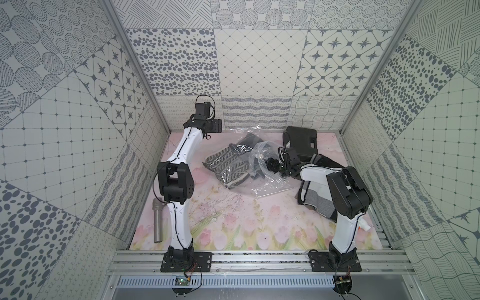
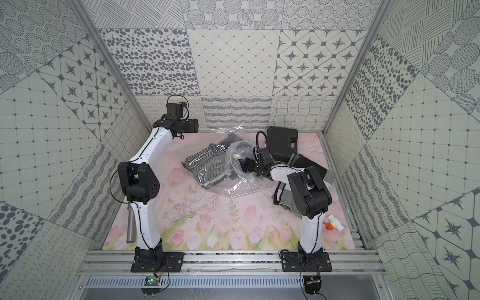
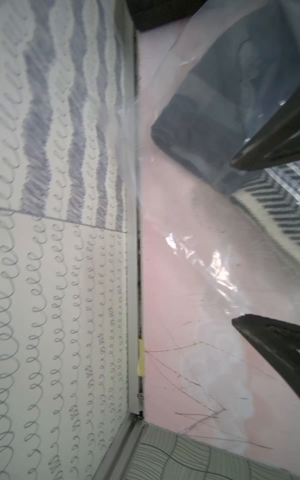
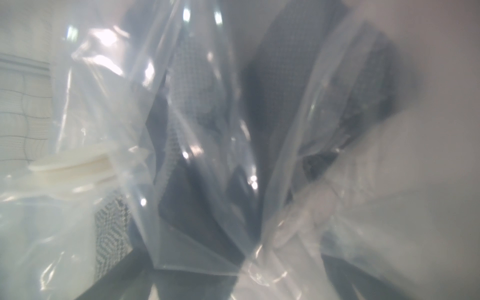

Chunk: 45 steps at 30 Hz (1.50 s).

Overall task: Take the blanket out of the vacuum bag
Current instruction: Take out the blanket from the vacuum bag.

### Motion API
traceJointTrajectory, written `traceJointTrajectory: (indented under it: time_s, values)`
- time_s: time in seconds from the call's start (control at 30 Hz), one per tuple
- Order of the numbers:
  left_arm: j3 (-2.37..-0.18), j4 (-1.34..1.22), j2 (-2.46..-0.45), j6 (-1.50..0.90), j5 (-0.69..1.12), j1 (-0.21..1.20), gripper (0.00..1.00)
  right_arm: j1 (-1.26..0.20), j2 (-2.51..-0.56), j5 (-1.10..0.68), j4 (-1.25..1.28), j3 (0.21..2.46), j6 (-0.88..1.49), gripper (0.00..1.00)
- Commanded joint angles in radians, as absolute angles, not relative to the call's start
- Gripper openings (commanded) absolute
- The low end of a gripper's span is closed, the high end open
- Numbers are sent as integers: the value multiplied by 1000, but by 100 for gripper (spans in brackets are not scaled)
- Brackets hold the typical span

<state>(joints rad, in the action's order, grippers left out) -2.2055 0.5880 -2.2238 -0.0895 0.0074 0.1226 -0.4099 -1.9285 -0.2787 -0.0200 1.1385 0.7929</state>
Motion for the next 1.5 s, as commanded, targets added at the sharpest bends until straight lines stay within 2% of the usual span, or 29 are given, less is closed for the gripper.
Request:
traceJointTrajectory:
  time_s: [0.0,0.07,0.13,0.27,0.4,0.7,0.9,1.0,1.13,1.27,1.37,1.47]
  values:
    - [-2551,1059,-2476,-164,239,66,88,-400,-1937,-291,-16,1111,816,99]
    - [-2531,1085,-2481,-153,319,68,89,-396,-1945,-303,-21,1118,815,99]
    - [-2423,1052,-2434,-119,375,71,93,-394,-1951,-305,-16,1121,815,99]
    - [-2221,954,-2349,52,284,69,93,-394,-1982,-336,-12,1141,813,99]
    - [-2165,927,-2351,192,252,55,93,-393,-1993,-346,8,1138,822,99]
    - [-2125,881,-2378,236,212,64,91,-388,-2018,-364,-2,1155,818,99]
    - [-2131,841,-2444,222,53,91,86,-384,-2022,-374,0,1154,820,99]
    - [-2144,818,-2477,191,14,92,80,-376,-2013,-374,-5,1148,813,99]
    - [-2170,829,-2518,188,6,90,66,-362,-2008,-377,-2,1133,813,99]
    - [-2171,838,-2547,181,30,89,34,-357,-2014,-385,0,1134,815,99]
    - [-2156,830,-2553,165,31,87,1,-352,-2021,-396,8,1137,821,99]
    - [-2142,816,-2534,153,35,85,0,-352,-2024,-398,3,1144,821,99]
